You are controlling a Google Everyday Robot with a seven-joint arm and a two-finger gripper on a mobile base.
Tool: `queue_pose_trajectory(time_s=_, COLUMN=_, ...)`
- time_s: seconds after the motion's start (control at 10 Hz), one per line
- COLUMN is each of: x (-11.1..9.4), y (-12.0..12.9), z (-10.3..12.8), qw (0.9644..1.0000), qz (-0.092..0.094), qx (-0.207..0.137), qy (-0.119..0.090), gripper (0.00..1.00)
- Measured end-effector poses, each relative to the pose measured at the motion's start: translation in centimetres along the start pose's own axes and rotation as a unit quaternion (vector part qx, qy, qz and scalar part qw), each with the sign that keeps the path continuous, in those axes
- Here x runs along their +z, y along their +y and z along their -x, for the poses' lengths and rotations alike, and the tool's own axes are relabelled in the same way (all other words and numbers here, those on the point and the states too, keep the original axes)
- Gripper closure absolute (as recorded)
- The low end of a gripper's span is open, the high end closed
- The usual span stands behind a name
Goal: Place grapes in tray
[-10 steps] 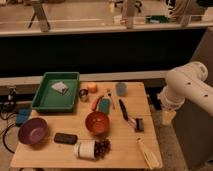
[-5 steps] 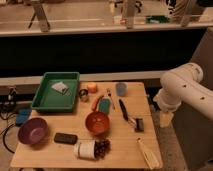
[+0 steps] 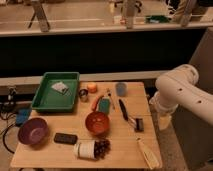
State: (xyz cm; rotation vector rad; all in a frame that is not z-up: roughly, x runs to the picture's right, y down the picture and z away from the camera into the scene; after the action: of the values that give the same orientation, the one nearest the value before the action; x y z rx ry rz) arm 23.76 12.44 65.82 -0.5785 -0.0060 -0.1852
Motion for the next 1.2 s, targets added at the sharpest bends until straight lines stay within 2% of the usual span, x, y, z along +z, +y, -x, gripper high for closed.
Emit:
queue_pose_trajectory(time_s=0.2, x=-0.3, y=0.2, z=1.7, qw=0.9996, qz=-0.001, qx=-0.026, qy=0.001, gripper=0.2)
queue_pose_trajectory(time_s=0.5, x=-0.6, y=0.8, z=2.3, qw=0.9984, qz=-0.004, qx=-0.056, qy=0.002, gripper=0.2)
queue_pose_trajectory(time_s=0.7, x=-0.8, y=1.1, z=4.8, qw=0.9961, qz=-0.007, qx=-0.088, qy=-0.003, gripper=0.2)
queue_pose_trajectory(time_s=1.0, x=-0.9, y=1.6, z=5.6, qw=0.9934, qz=-0.008, qx=-0.114, qy=-0.006, gripper=0.2)
queue_pose_trajectory(time_s=1.2, x=-0.6, y=1.7, z=7.0, qw=0.9912, qz=-0.007, qx=-0.132, qy=-0.01, gripper=0.2)
